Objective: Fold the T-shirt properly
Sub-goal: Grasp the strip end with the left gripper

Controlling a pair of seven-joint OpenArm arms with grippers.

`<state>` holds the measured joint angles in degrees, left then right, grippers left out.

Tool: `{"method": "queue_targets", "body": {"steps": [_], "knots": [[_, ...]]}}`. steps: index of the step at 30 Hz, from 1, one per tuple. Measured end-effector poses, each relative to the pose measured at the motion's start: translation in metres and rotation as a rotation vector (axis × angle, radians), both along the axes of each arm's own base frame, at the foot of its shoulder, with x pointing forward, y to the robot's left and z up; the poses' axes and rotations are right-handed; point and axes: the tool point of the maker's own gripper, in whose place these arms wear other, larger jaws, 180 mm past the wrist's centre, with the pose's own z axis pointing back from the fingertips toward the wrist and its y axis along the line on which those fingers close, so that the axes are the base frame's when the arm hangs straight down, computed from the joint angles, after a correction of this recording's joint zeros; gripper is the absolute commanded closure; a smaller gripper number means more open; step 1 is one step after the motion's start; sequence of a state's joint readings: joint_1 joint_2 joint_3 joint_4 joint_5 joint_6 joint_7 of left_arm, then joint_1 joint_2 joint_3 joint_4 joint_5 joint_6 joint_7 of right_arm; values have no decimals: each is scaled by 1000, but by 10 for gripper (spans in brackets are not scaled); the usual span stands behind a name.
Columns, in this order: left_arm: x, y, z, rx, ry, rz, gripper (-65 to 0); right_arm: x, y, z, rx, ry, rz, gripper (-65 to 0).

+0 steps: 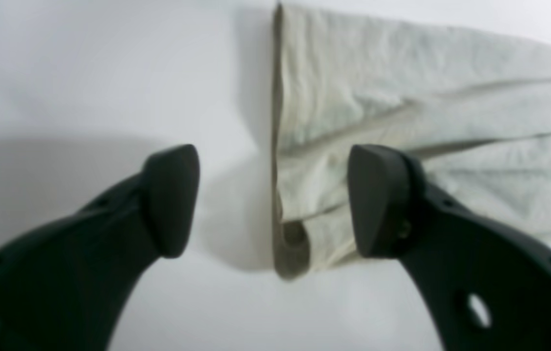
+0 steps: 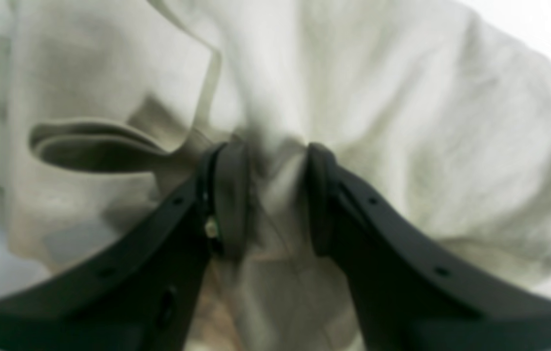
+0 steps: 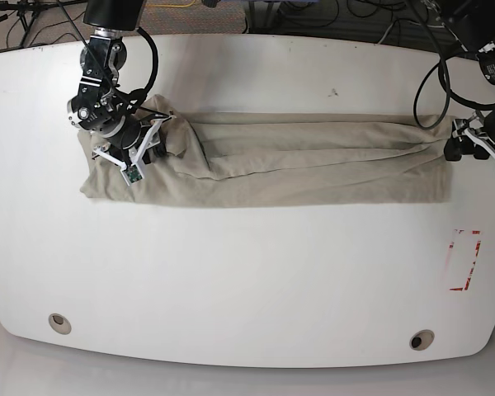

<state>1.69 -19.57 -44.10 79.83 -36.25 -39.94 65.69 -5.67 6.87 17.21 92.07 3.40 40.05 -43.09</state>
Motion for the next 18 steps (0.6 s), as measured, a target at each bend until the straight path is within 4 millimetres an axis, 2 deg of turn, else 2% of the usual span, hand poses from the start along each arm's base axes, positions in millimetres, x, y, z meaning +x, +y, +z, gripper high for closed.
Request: {"method": "queue_targets", "body": {"steps": [8,14,18], "knots": [[7,0,-2,-132,-22,18,-485,0,0,0,1,0,0,-182],[4,-5,-19,-173,32,21,-485,0,1,0,2,1,1,-182],[11,-24,-31,-194,74,-38,-482,0,2,0,4,0,0,-182]]}}
